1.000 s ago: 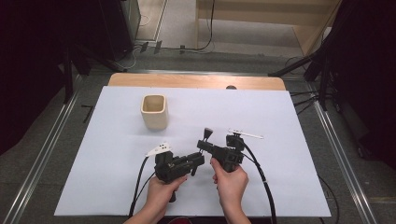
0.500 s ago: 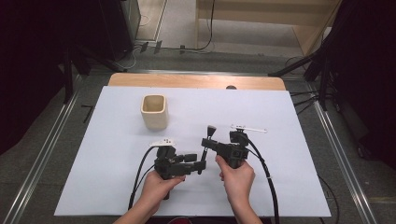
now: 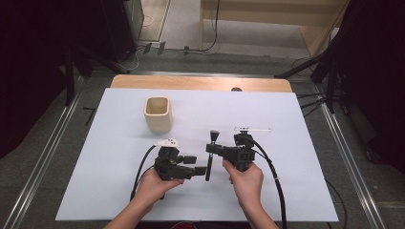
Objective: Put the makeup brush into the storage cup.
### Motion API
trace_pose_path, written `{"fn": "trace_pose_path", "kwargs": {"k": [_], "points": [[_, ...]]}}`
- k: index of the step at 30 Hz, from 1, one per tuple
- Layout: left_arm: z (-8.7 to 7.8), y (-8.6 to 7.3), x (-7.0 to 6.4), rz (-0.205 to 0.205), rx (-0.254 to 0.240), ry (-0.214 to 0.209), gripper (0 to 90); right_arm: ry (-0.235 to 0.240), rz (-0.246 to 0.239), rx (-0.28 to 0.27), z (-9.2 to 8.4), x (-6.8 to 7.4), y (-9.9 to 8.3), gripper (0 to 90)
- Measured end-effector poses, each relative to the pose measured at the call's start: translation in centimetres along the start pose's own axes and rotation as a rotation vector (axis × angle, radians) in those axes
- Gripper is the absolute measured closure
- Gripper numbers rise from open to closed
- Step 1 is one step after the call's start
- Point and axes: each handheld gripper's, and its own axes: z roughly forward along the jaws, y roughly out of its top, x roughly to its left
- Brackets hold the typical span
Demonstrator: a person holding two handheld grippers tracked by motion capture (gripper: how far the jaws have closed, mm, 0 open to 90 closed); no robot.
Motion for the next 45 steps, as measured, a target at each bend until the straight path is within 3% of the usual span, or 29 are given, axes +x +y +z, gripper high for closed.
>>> {"fn": "trace_pose_path", "kwargs": {"k": [8, 17, 22, 26, 30, 35, 39, 41, 45], "points": [[-0.4, 0.3, 0.2, 0.046, 0.044, -0.01, 28.1, 0.02, -0.08, 0.011, 0.0, -0.1, 0.0, 77.8], [-0.8, 0.6, 0.4, 0.075, 0.037, -0.041, 28.6, 0.115, -0.183, 0.052, 0.7, -0.8, 0.1, 77.8], [-0.7, 0.8, 0.6, 0.083, 0.032, -0.087, 30.3, 0.167, -0.183, 0.035, 1.0, -1.5, -0.2, 77.8], [-0.7, 0.9, 0.6, 0.069, 0.021, -0.117, 33.0, 0.183, -0.22, 0.033, 1.2, -1.6, -0.3, 77.8], [-0.6, 0.8, 0.6, 0.073, 0.015, -0.126, 36.2, 0.226, -0.236, 0.009, 1.3, -1.4, -0.4, 77.8], [-0.6, 0.7, 0.4, 0.116, -0.003, -0.123, 42.1, 0.231, -0.251, 0.01, 1.3, -1.1, -0.5, 77.7], [-0.4, 0.7, 0.4, 0.097, -0.018, -0.141, 48.2, 0.244, -0.252, 0.011, 1.5, -0.9, -0.7, 77.8], [-0.3, 0.6, 0.3, 0.1, -0.022, -0.129, 53.0, 0.254, -0.252, 0.006, 1.6, -0.8, -0.7, 77.8], [-0.3, 0.6, 0.4, 0.054, -0.025, -0.129, 59.2, 0.264, -0.259, 0.007, 1.7, -0.6, -0.8, 77.8]]}}
